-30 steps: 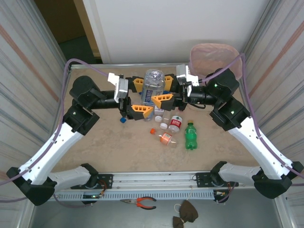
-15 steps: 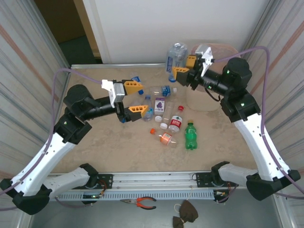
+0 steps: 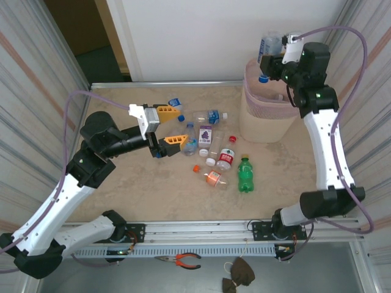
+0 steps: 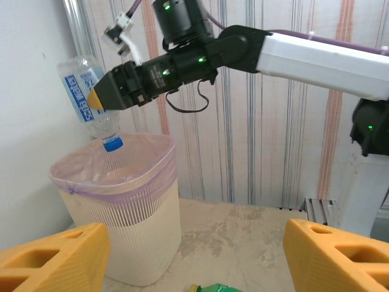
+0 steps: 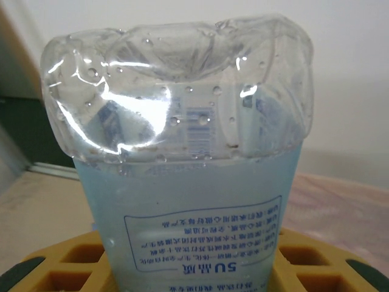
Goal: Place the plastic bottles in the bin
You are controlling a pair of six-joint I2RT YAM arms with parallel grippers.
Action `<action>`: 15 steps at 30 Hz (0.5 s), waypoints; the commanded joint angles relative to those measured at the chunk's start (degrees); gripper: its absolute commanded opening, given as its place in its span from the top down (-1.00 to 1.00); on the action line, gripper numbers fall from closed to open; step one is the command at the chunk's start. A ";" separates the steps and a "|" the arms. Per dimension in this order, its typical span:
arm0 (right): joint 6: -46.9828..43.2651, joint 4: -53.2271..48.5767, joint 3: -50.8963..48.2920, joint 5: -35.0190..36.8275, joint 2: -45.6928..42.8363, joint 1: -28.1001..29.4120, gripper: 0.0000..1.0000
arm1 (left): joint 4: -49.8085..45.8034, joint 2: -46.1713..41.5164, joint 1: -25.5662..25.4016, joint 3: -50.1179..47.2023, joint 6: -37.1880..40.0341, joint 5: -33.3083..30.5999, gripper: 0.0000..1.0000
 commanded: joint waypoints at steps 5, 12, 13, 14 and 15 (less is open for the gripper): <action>1.09 -14.89 10.26 9.17 10.26 -3.39 0.30 | 0.08 -1.12 0.35 -1.48 0.08 -1.17 -0.50; 0.03 -25.65 16.18 11.59 18.99 -5.00 0.28 | -0.29 -0.51 0.66 -1.89 0.14 -1.55 -0.50; -0.39 -26.89 16.86 12.20 20.11 -4.99 0.27 | -0.37 -0.38 0.79 -1.91 0.08 -1.55 -0.50; -0.82 -28.16 17.39 12.71 21.17 -4.97 0.27 | -0.37 -0.17 0.95 -1.96 0.05 -1.47 -0.49; -1.16 -28.99 17.69 13.05 22.04 -5.09 0.25 | -0.43 -0.04 0.97 -1.99 0.02 -1.46 -0.49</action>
